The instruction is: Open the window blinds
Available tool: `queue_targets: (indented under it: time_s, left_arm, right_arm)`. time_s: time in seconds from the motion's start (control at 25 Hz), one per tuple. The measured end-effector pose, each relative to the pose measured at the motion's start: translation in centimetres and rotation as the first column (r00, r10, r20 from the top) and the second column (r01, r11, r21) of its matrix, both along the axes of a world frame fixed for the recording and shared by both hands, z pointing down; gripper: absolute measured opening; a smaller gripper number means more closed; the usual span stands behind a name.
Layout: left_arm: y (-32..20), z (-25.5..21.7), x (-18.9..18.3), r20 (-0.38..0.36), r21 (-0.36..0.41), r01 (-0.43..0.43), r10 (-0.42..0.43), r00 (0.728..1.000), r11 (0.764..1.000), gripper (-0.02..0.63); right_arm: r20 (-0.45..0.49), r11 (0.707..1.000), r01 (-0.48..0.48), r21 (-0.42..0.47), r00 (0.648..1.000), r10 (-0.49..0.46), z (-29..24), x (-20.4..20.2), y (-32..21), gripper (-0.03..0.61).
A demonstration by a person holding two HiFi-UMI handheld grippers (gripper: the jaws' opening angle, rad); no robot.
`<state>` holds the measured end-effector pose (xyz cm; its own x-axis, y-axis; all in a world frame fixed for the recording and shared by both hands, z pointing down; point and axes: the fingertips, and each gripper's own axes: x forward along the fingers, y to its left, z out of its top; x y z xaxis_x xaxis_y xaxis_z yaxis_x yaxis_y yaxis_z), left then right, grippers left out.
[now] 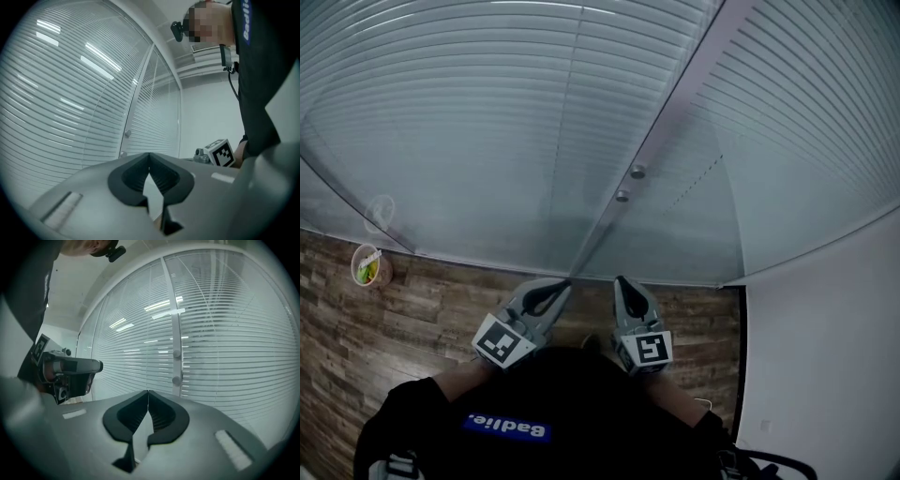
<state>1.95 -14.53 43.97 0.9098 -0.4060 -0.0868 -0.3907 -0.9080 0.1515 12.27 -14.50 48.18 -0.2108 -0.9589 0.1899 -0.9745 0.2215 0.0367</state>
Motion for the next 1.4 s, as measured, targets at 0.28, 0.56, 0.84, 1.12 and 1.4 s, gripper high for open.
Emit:
queue_targets:
  time_s: [0.28,0.56,0.84,1.12,1.4]
  left_arm:
    - [-0.4,0.2,1.5,0.025,0.020,0.053,-0.054,0.998,0.998,0.000]
    - [-1.1,1.3,2.5,0.039,0.016,0.113,-0.114,0.993,0.993,0.000]
    - [-1.3,1.5,2.4,0.054,0.020,0.153,-0.154,0.987,0.988,0.000]
    - [-1.5,1.7,2.4,0.061,0.024,0.167,-0.168,0.984,0.986,0.000]
    - [-1.2,2.1,2.1,0.076,0.029,0.165,-0.167,0.983,0.986,0.000]
  right_arm:
    - [0.013,0.997,0.072,0.026,0.997,-0.072,0.3,1.6,-1.7,0.015]
    - [0.031,0.991,0.120,0.055,0.992,-0.122,1.1,3.0,-3.8,0.032]
    - [0.027,0.985,0.155,0.075,0.987,-0.158,0.6,2.9,-5.2,0.049]
    - [0.008,0.983,0.156,0.097,0.988,-0.157,-0.8,3.6,-7.2,0.067]
    - [-0.024,0.984,0.127,0.124,0.992,-0.125,-2.1,4.2,-9.7,0.084]
